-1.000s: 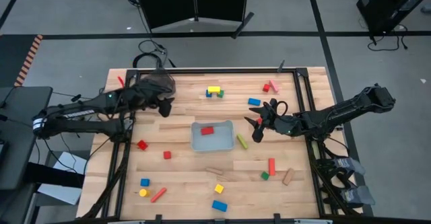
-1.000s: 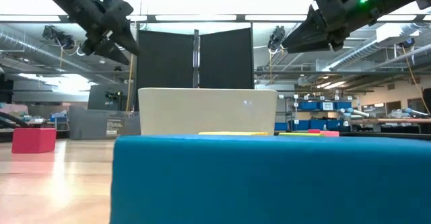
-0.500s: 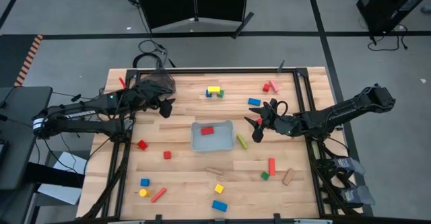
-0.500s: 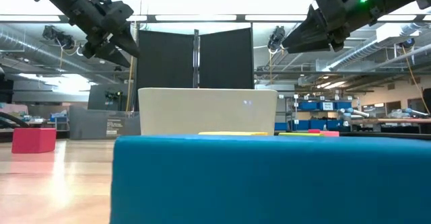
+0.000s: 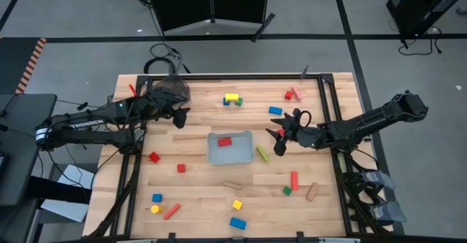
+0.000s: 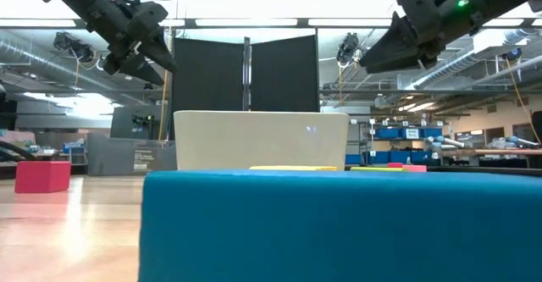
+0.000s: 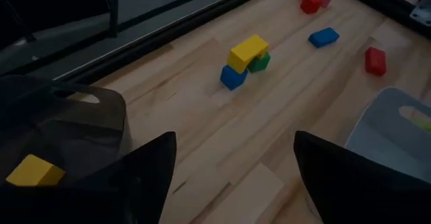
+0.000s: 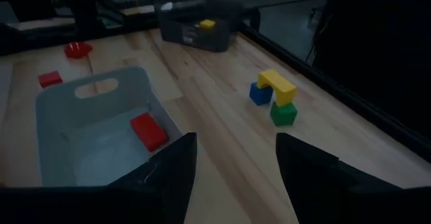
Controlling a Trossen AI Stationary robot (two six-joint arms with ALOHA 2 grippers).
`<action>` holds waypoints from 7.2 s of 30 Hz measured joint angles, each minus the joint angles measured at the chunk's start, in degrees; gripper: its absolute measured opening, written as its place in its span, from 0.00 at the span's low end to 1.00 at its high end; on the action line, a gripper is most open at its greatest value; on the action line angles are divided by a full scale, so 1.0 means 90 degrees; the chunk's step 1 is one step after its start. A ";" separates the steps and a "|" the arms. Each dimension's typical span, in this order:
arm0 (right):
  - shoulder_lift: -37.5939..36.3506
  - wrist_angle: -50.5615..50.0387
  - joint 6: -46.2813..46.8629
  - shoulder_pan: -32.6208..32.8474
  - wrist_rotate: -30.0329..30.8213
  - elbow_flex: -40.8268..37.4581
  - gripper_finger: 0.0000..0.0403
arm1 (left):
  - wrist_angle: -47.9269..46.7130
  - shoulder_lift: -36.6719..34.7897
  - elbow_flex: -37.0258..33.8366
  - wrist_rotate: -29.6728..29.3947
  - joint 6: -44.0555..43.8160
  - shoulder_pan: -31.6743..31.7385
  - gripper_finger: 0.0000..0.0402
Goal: Sort blocks by size
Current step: Put the green rectangular block into the gray bin, then put the bottom red cube block into the black bin
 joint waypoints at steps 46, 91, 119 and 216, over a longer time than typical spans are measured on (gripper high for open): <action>0.0383 -0.0918 0.1066 0.0147 -0.1947 0.0002 0.54 | -0.0230 0.0002 0.0002 0.0348 0.0039 -0.0005 0.76; 0.3034 -0.0427 0.2590 0.0556 -0.1994 0.0469 0.64 | -0.0221 0.0005 0.0002 0.0315 0.0180 -0.0005 0.76; 0.1909 0.0299 0.1639 0.0706 -0.0055 0.0449 0.17 | -0.0199 0.0005 0.0002 0.0318 0.0177 -0.0005 0.76; 0.2761 0.4945 -0.1463 -0.0126 -0.0903 0.0464 0.54 | -0.0657 0.2107 0.0620 -0.0686 0.0745 0.1931 0.35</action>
